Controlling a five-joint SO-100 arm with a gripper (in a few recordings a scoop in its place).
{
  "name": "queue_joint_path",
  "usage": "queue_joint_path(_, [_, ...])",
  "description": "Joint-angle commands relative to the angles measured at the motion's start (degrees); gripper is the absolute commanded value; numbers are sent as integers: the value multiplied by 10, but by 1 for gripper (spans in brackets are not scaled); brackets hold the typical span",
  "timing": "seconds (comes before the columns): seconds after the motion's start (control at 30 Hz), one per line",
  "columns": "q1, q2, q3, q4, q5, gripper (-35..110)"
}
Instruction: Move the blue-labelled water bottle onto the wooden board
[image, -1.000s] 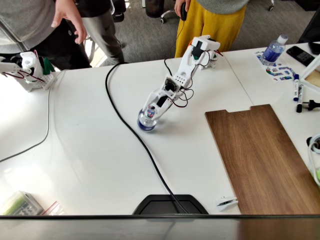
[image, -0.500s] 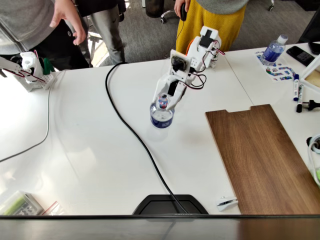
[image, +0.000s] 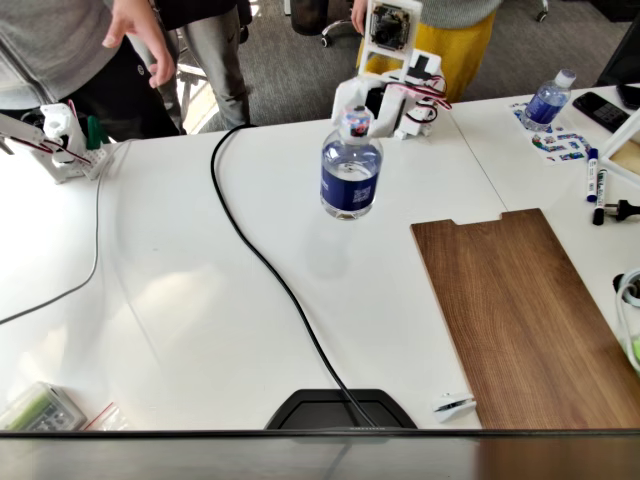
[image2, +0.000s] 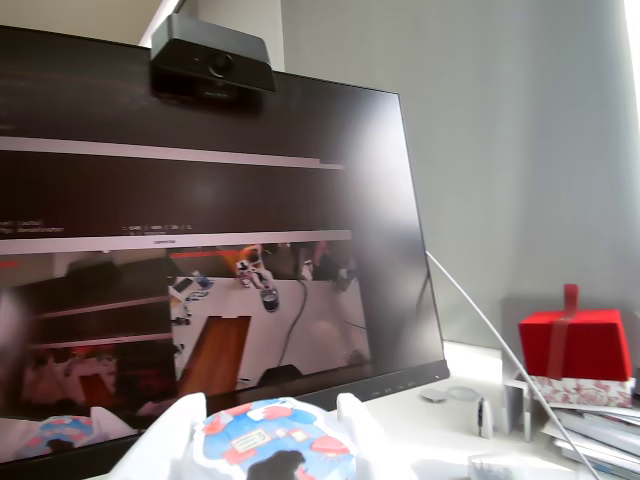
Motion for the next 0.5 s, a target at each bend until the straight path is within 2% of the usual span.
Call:
queue_joint_path(0.0, [-35, 46, -37, -36, -28, 0])
queue_joint_path(0.47, [-258, 53, -78, -59, -83, 0])
